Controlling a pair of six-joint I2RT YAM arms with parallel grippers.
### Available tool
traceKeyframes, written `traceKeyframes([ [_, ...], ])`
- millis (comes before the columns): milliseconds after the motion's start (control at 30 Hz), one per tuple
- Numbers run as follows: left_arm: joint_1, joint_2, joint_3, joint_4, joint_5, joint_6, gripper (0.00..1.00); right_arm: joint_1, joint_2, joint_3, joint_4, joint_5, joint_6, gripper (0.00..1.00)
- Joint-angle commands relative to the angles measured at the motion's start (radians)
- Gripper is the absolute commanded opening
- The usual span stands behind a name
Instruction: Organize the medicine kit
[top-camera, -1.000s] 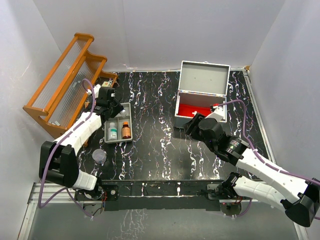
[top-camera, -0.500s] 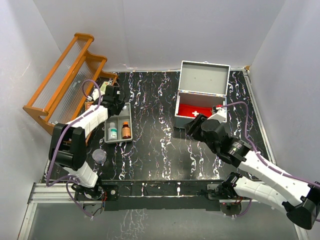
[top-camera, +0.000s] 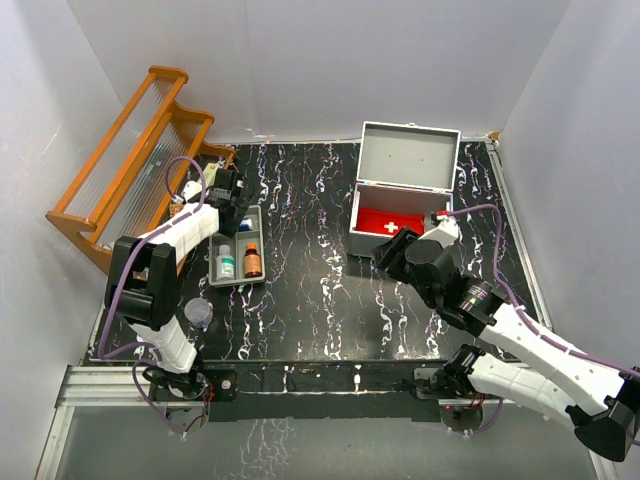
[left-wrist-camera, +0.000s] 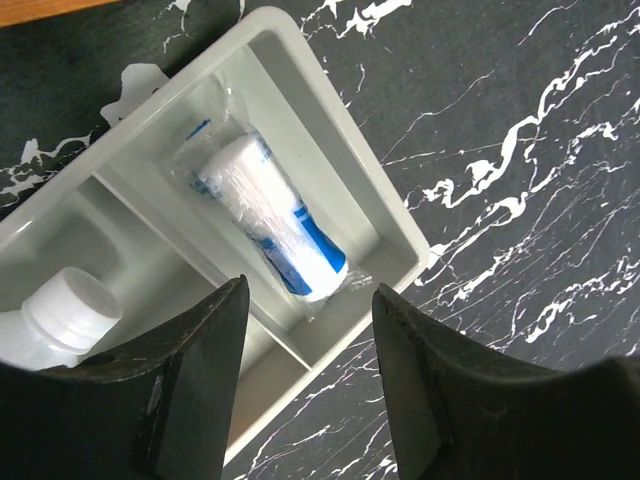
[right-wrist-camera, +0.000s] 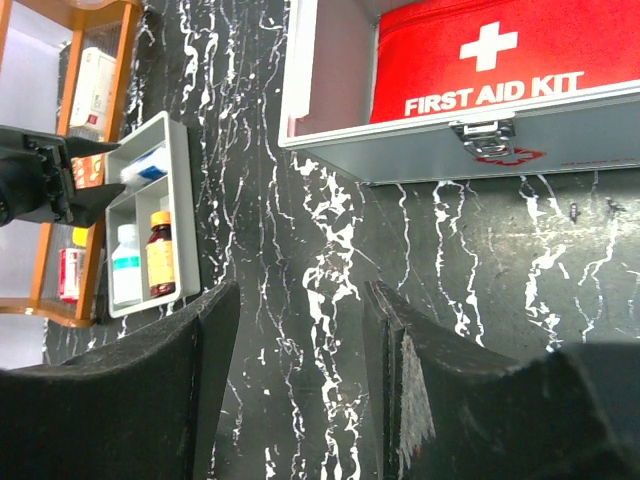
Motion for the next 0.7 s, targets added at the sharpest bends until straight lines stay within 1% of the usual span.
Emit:
traceKeyframes([
  [0, 0.008, -0.011, 0.045, -0.068, -0.006, 0.061, 0.51, 0.003, -0.02, 0.035, -0.016, 0.088, -0.014, 0.5],
  [100, 0.008, -0.037, 0.04, -0.064, 0.033, 0.148, 0.51, 0.003, -0.042, 0.046, -0.039, 0.133, -0.028, 0.51],
  [167, 0.009, -0.064, 0.036, -0.043, 0.073, 0.254, 0.51, 0.003, -0.057, 0.052, -0.046, 0.161, -0.04, 0.52],
  [333, 0.008, -0.145, 0.019, -0.09, 0.146, 0.505, 0.51, 0.003, -0.072, 0.066, -0.07, 0.203, -0.056, 0.52],
  [400, 0.009, -0.191, -0.009, -0.095, 0.183, 0.59, 0.53, 0.004, -0.07, 0.069, -0.078, 0.214, -0.063, 0.52],
  [500, 0.008, -0.211, -0.035, -0.135, 0.249, 0.671, 0.52, 0.004, -0.067, 0.073, -0.082, 0.234, -0.067, 0.53],
  [567, 0.008, -0.207, -0.044, -0.168, 0.278, 0.721, 0.48, 0.005, -0.062, 0.077, -0.082, 0.241, -0.07, 0.53],
  [667, 0.008, -0.186, -0.055, -0.21, 0.289, 0.749, 0.36, 0.003, -0.048, 0.084, -0.082, 0.249, -0.071, 0.52],
])
